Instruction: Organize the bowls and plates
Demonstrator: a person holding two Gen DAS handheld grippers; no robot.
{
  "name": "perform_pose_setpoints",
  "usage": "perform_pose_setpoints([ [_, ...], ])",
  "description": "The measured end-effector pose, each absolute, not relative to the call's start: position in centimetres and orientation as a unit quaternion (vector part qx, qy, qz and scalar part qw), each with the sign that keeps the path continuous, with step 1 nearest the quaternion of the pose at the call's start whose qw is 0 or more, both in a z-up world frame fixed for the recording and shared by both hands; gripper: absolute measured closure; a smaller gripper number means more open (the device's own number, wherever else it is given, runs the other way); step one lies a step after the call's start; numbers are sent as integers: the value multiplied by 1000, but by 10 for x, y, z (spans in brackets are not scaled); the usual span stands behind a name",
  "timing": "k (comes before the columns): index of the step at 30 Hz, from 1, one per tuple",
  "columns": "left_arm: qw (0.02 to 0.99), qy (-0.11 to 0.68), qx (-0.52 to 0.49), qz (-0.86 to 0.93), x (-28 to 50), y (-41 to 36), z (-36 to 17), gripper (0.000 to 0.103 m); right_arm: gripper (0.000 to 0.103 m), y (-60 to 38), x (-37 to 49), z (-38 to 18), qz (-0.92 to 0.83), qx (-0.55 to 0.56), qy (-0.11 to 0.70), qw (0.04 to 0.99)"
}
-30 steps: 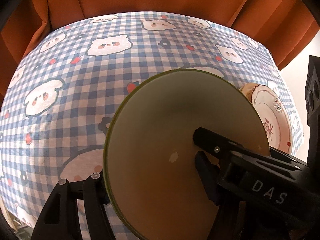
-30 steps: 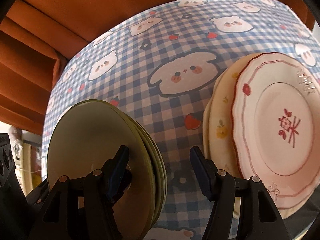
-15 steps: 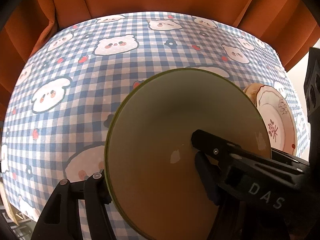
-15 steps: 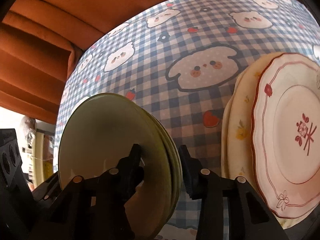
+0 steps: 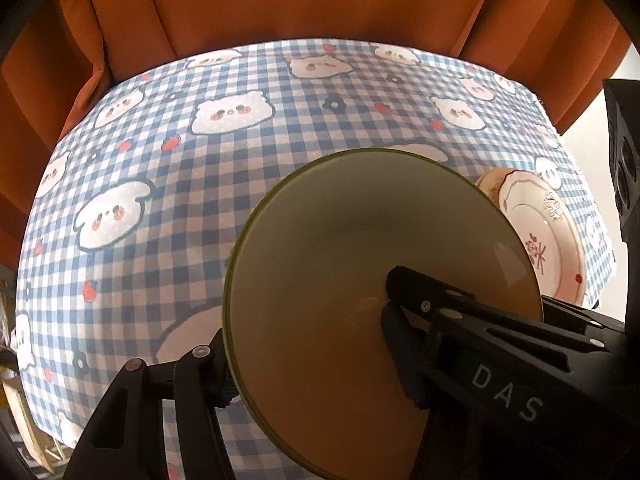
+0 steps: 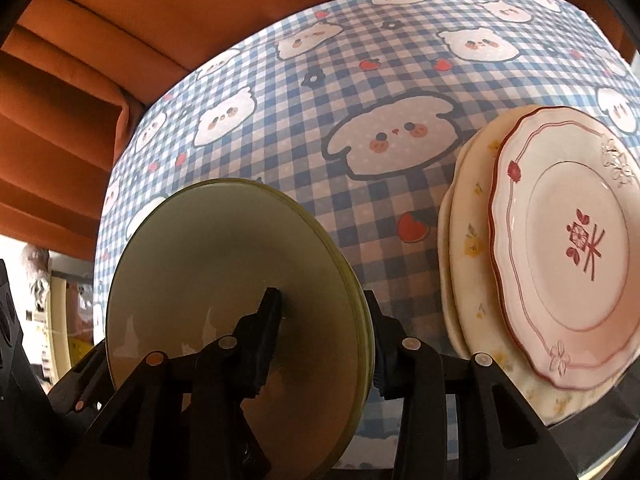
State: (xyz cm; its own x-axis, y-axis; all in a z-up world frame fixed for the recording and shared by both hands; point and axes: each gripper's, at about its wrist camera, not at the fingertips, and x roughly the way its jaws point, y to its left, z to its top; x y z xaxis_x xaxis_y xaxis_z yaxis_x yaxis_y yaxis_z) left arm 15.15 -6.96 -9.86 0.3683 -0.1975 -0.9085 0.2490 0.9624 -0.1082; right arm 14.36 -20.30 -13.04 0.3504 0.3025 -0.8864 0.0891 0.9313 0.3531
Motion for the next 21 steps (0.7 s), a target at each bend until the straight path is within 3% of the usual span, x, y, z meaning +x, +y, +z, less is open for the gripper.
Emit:
perform_pose_setpoints([
  [21, 845, 502, 28, -179, 145, -57, -63, 42, 60, -181, 126, -76, 16, 174, 525, 833],
])
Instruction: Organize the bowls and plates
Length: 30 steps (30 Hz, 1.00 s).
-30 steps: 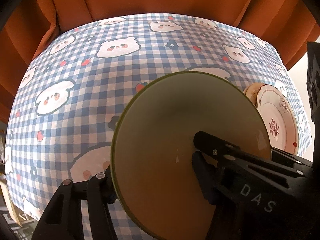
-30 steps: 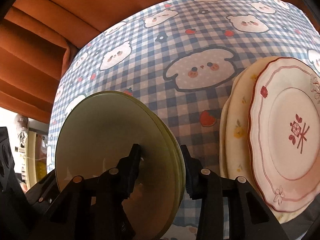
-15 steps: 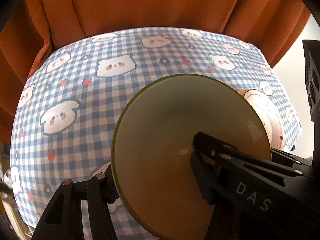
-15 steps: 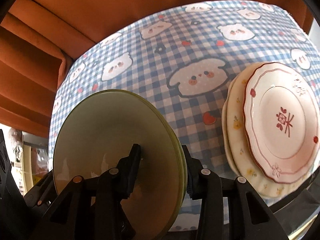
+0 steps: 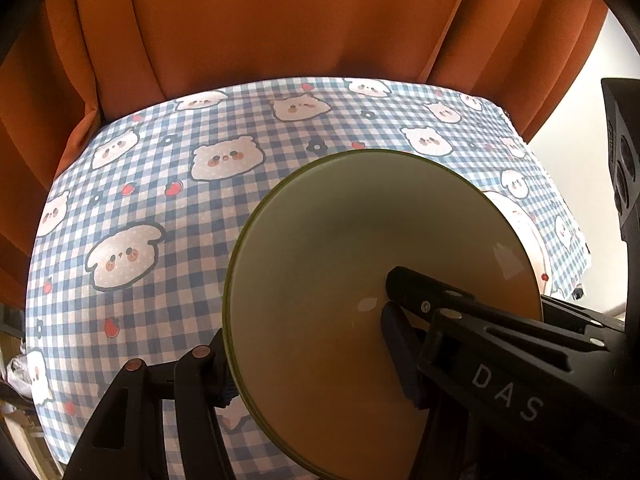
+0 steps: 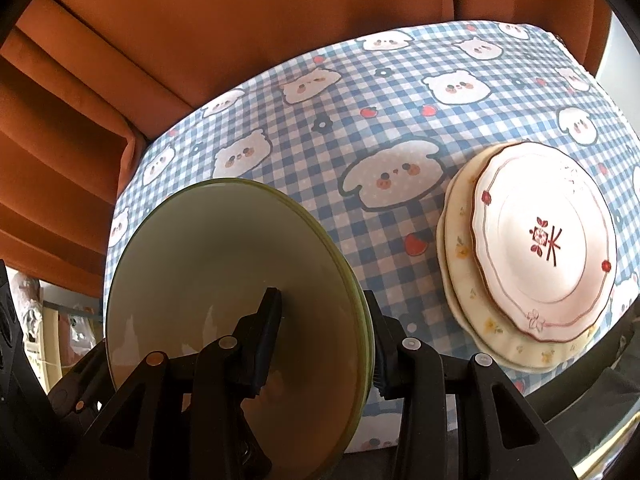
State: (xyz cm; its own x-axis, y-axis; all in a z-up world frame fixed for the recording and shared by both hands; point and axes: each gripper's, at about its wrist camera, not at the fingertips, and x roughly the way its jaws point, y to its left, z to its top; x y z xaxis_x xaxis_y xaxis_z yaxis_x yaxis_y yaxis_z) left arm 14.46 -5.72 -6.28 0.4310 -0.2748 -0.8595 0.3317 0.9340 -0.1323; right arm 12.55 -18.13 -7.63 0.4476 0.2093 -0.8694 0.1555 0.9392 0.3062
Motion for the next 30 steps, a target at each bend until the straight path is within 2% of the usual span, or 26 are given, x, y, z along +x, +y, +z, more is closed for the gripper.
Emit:
perform_pose_setpoints([
  [30, 860, 492, -22, -131, 130, -212, -62, 42, 60, -332, 129, -68, 72, 117, 524, 841],
])
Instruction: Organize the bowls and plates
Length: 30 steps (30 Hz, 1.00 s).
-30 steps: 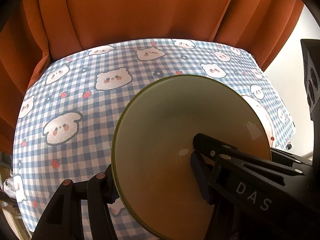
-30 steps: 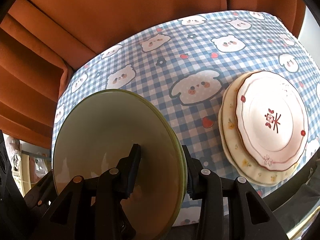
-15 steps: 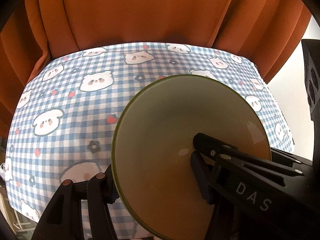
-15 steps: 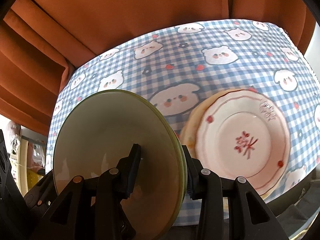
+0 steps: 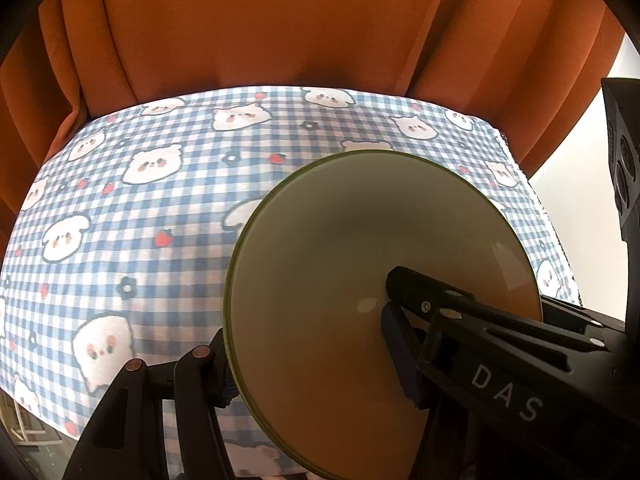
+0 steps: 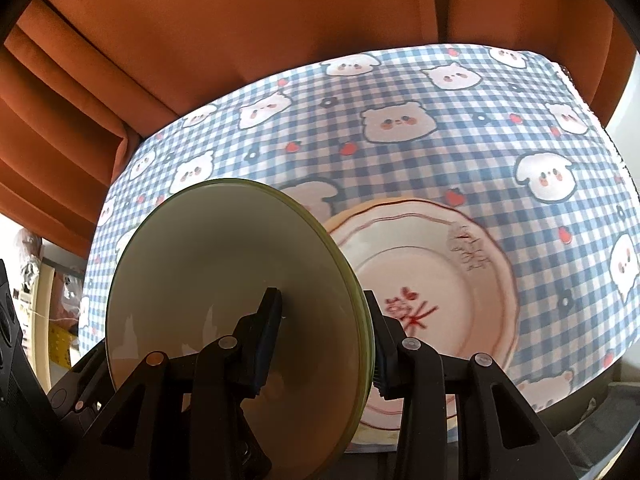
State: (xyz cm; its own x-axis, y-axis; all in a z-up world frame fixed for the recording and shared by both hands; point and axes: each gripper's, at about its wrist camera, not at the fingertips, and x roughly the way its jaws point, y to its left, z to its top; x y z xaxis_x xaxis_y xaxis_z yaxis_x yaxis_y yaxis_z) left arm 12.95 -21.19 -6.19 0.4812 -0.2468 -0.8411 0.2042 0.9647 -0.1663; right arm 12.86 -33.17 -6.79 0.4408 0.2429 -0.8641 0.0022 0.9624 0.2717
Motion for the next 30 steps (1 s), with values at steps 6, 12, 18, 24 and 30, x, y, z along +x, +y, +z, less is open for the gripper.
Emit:
perform_pose_setpoints([
  [6, 856, 497, -23, -140, 132, -234, -69, 42, 60, -358, 129, -73, 64, 115, 528, 839],
  [12, 843, 515, -23, -153, 138, -254, -82, 42, 60, -380, 131, -83, 48, 116, 539, 833],
  [18, 831, 533, -19, -156, 147, -265, -94, 42, 60, -395, 137, -98, 37, 120, 556, 821],
  [24, 828, 539, -15, -151, 155, -265, -97, 42, 60, -398, 147, -104, 37, 121, 564, 816],
  [30, 829, 539, -11, -146, 161, -268, -98, 42, 60, -399, 155, -104, 42, 120, 565, 815],
])
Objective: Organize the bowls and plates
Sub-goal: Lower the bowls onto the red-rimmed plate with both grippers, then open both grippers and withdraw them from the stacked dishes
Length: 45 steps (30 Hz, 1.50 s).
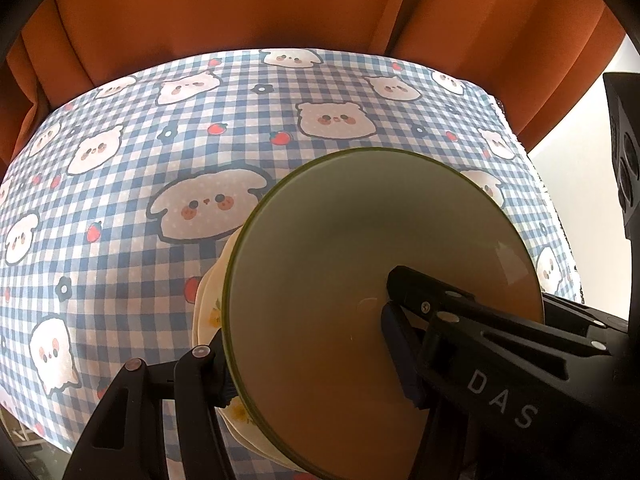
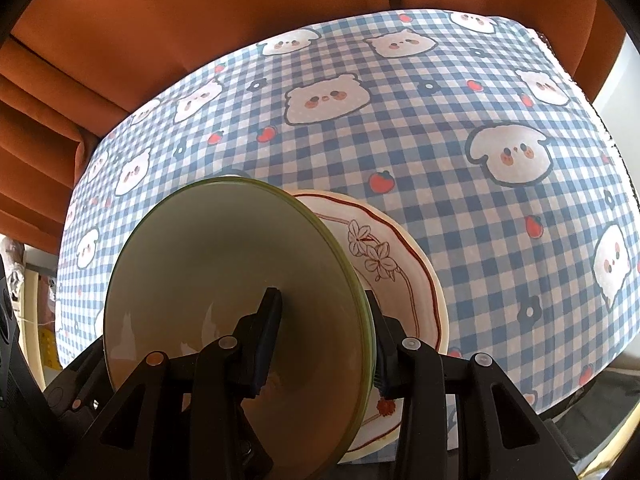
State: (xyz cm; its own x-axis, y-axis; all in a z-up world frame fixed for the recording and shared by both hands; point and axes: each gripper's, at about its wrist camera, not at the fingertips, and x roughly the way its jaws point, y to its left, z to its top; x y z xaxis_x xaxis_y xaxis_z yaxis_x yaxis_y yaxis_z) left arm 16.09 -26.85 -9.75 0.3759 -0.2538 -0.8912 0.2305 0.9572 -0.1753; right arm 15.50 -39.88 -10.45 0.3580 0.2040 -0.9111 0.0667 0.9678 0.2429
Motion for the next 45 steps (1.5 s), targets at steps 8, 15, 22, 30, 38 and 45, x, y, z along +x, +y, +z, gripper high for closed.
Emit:
perform_pose_setpoints([
  [8, 831, 541, -1, -133, 158, -272, -97, 42, 60, -403, 154, -107, 56, 129, 565, 813],
  [15, 838, 534, 8, -109, 147, -279, -96, 42, 61, -409, 145, -107, 68, 129, 559, 816],
  [22, 845, 530, -9, -71, 143, -277, -97, 38, 60, -408, 140, -106, 88, 113, 547, 825],
  [30, 871, 487, 1, -63, 128, -274, -75, 36, 44, -403, 131, -87, 81, 75, 511, 852],
  [38, 891, 442, 12, -98, 113, -263, -54, 25, 36, -402, 106, -59, 42, 59, 465, 882],
  [45, 913, 390, 24, -117, 86, -228, -30, 20, 31, -377, 66, -28, -6, 54, 406, 912],
])
